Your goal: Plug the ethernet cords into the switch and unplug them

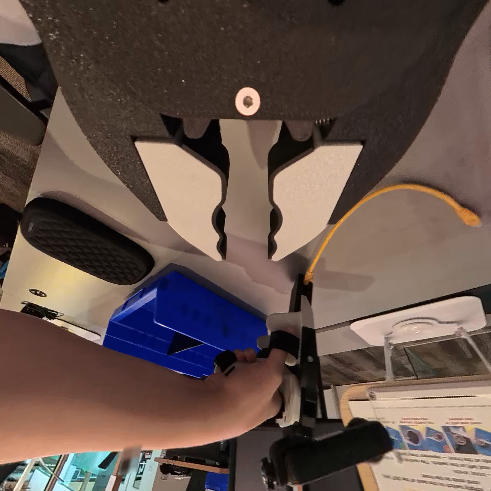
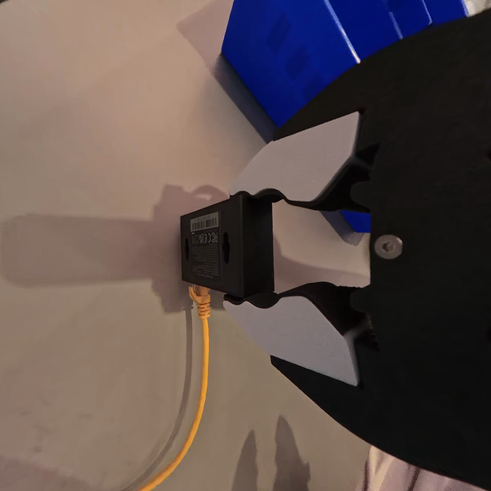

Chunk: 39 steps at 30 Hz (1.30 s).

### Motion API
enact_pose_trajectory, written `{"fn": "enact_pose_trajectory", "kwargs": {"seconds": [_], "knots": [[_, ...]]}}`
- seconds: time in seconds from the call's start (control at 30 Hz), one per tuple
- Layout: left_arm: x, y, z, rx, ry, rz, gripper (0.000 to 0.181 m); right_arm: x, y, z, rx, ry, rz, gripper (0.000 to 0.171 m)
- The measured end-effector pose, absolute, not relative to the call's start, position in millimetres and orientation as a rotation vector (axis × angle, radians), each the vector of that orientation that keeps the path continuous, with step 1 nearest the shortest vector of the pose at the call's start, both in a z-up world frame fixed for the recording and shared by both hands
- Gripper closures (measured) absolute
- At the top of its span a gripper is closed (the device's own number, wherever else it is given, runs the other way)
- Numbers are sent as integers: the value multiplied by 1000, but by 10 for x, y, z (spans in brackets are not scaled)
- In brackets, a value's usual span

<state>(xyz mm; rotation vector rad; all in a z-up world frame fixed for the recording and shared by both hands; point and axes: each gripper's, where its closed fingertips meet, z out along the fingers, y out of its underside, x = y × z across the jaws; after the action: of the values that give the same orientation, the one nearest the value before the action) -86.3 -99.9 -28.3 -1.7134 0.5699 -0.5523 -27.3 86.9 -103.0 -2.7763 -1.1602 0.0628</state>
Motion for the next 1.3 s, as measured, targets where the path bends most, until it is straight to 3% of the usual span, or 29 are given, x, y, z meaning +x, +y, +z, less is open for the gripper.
{"fn": "enact_pose_trajectory", "kwargs": {"seconds": [0.3, 1.13, 1.3], "knots": [[-1368, -952, -150, -1702, 455, -514, 151, -129, 1023, -1203, -2856, -1084, -135, 108], [-1598, -995, -97, -1678, 400, -509, 152, -167, 889, -1583, -2624, -1087, 79, 111], [-1949, -1009, 53, -1661, 352, -435, 151, -168, 895, -1545, -2539, -1070, 115, 100]]}}
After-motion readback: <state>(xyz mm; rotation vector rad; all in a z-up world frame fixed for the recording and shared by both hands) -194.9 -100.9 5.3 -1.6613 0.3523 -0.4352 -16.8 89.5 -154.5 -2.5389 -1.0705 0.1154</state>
